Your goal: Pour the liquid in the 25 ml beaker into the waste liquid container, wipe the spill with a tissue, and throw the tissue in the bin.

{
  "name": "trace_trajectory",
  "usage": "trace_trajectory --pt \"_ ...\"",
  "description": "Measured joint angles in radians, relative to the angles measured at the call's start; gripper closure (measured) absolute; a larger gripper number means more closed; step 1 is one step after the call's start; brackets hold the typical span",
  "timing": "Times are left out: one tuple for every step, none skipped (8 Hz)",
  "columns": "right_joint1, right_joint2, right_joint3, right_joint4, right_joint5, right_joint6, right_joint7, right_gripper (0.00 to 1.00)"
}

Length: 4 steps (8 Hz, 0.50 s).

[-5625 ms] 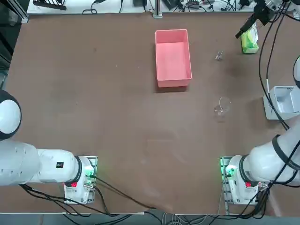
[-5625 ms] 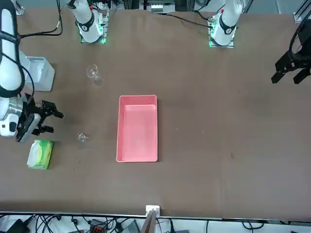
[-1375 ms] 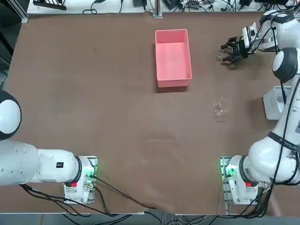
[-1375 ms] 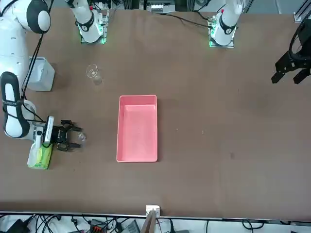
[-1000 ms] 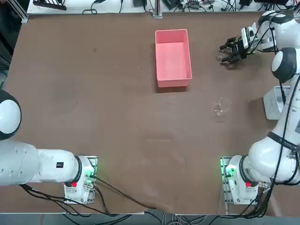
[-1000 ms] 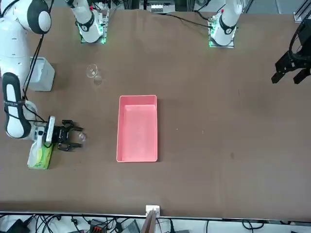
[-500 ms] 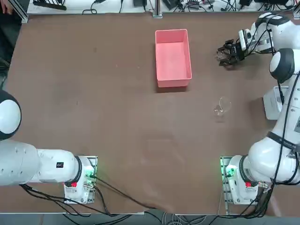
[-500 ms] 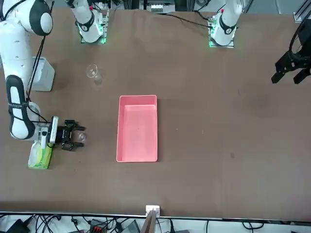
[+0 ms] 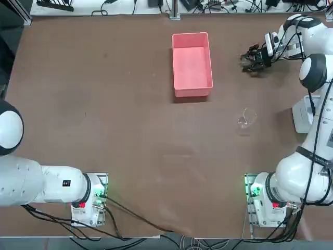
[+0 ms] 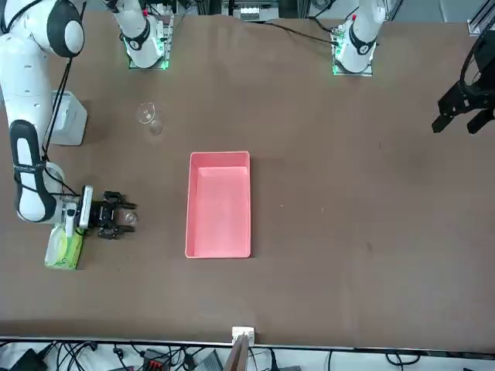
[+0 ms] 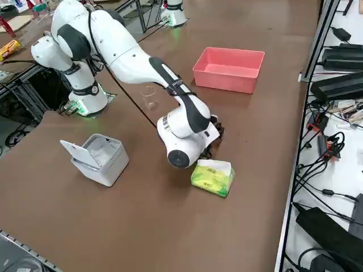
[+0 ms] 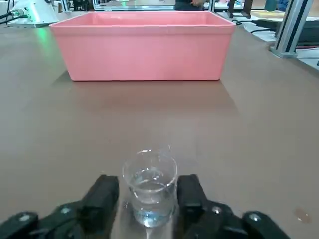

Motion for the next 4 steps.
trace_trajectory --pt "0.000 0.000 0.000 0.000 0.000 -0.001 -0.001 0.33" --pt "0.000 0.000 0.002 0.001 0.001 -0.002 -0.001 0.41" --pt "0.000 0.000 0.006 0.001 0.001 -0.002 -0.002 0.46" --pt "0.001 0.000 0.009 0.002 0.001 -0.002 -0.002 0.48"
